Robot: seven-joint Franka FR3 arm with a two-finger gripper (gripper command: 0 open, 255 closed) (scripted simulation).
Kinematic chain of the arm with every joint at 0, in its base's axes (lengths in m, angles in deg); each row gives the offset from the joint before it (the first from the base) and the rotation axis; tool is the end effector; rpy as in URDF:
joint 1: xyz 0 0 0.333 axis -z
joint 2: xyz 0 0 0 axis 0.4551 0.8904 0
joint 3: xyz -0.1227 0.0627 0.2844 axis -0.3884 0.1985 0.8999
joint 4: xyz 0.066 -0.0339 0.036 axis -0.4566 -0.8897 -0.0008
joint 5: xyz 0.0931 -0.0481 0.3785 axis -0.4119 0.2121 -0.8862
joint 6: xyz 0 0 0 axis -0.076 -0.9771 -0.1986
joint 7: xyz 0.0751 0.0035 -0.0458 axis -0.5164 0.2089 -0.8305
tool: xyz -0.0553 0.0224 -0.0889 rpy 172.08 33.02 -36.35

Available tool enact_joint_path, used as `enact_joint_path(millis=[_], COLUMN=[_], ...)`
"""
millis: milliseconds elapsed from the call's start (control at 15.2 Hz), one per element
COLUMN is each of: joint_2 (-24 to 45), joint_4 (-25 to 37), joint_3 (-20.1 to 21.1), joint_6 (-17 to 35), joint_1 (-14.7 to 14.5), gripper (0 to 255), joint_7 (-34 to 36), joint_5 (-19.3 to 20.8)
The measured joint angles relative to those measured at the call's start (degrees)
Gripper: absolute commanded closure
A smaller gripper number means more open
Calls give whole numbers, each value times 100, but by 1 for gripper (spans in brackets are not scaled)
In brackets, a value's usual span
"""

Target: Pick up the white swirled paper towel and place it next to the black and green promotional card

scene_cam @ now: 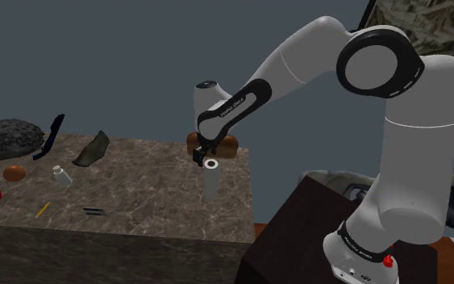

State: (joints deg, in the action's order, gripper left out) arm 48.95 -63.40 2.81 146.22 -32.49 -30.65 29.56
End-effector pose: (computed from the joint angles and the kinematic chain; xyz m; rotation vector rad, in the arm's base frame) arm 0.5913 0.0836 0.2429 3.1017 0.2432 -0.0086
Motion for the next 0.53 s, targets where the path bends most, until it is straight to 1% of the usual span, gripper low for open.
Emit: enact_joint_path(millis=[330, 528], joint_2=[311, 344], joint_4=[12, 0], joint_3=[-19, -23], joint_6=[300, 345], joint_1=[-18, -13], gripper=[0, 0], joint_7=[34, 28], joint_5=[36, 39])
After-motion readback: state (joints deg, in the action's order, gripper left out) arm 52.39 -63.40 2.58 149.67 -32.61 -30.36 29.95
